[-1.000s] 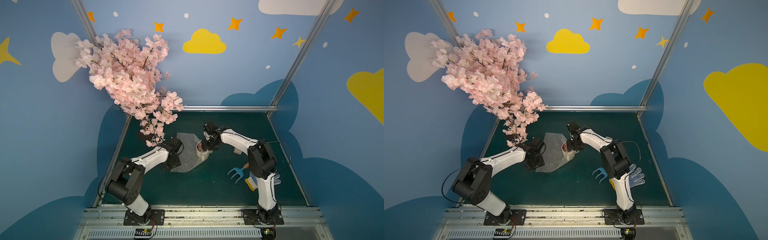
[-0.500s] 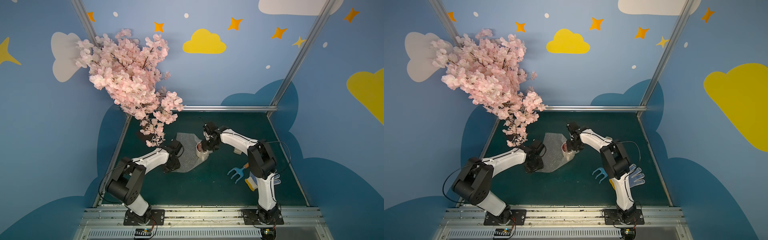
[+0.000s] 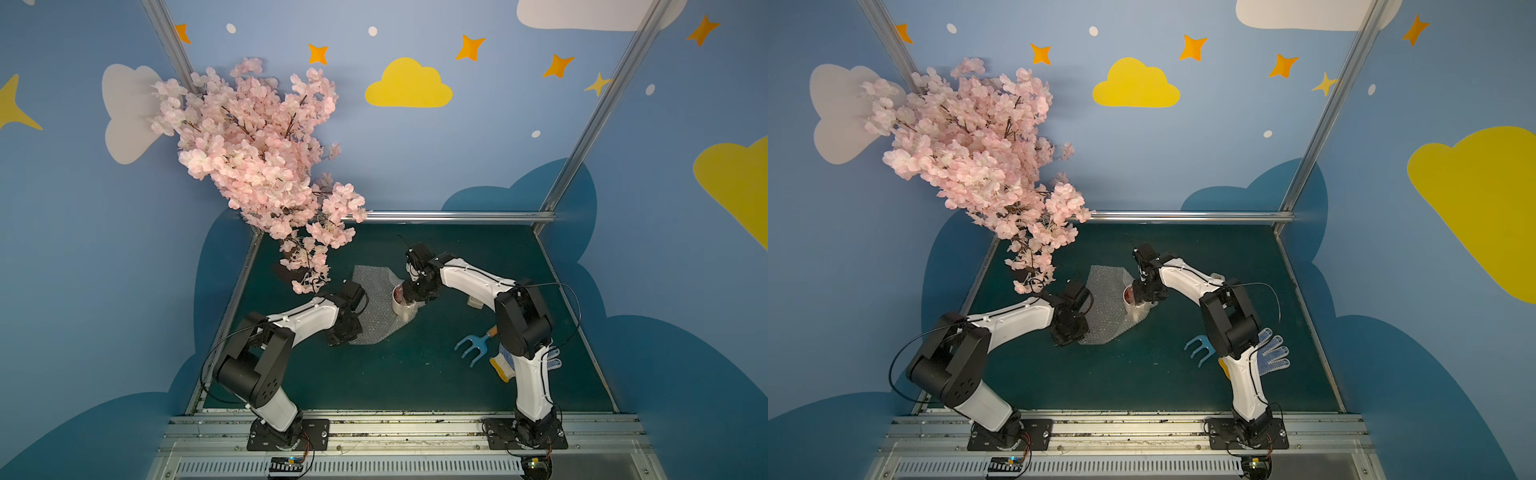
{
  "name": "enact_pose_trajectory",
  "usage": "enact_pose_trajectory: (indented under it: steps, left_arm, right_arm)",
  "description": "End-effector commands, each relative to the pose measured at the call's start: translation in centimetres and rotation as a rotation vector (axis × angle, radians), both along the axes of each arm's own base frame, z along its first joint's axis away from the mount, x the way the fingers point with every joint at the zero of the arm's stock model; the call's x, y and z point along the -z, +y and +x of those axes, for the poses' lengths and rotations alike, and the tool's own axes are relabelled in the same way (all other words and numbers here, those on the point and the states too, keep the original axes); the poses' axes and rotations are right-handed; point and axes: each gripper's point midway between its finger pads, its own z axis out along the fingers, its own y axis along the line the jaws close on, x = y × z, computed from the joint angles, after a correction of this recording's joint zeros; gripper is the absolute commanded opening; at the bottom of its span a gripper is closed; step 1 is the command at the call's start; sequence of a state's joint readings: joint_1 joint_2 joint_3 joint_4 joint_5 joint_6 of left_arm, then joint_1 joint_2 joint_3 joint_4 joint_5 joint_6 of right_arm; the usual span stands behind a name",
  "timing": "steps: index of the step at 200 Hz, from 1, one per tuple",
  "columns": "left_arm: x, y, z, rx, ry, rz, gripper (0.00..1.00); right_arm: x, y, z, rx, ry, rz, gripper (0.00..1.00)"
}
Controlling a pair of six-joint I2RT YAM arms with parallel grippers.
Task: Wrap mugs in bubble wrap
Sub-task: Wrap the mug in bubble wrap.
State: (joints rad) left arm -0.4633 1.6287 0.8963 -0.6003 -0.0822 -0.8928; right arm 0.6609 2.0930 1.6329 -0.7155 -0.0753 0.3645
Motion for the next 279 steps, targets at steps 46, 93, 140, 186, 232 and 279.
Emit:
enact_pose_trajectory:
  steps: [46,93,140,186,232,279]
  left_arm:
    - [-5.2,-5.0,1.8,0.191,-0.193,-0.177,0.04]
    - [-9.8,-7.6,2.7,0.239,-0.327,-0.283,0.04]
    - [-11.6,-10.2,3.7,0.265,-0.366,-0.377,0.04]
    - [-14.1,-12.3,5.2,0.287,-0.431,-0.433,0.04]
    - [-15.7,-13.2,6.2,0.289,-0.494,-0.473,0.04]
    - [-13.8,-13.9,7.3,0.259,-0.471,-0.48,0.04]
  right_arm:
    - [1.5,0.7,-3.1,-0.139,0.091,0.025,0.53]
    - [1.1,1.6,-4.3,-0.2,0.11,0.063,0.5]
    - [1.0,2.1,-5.8,-0.214,0.126,0.083,0.5]
    - [1.6,2.7,-6.3,-0.202,0.156,0.116,0.5]
    - [1.9,3.4,-6.4,-0.19,0.18,0.144,0.5]
    - [1.1,4.0,-6.1,-0.164,0.199,0.206,0.5]
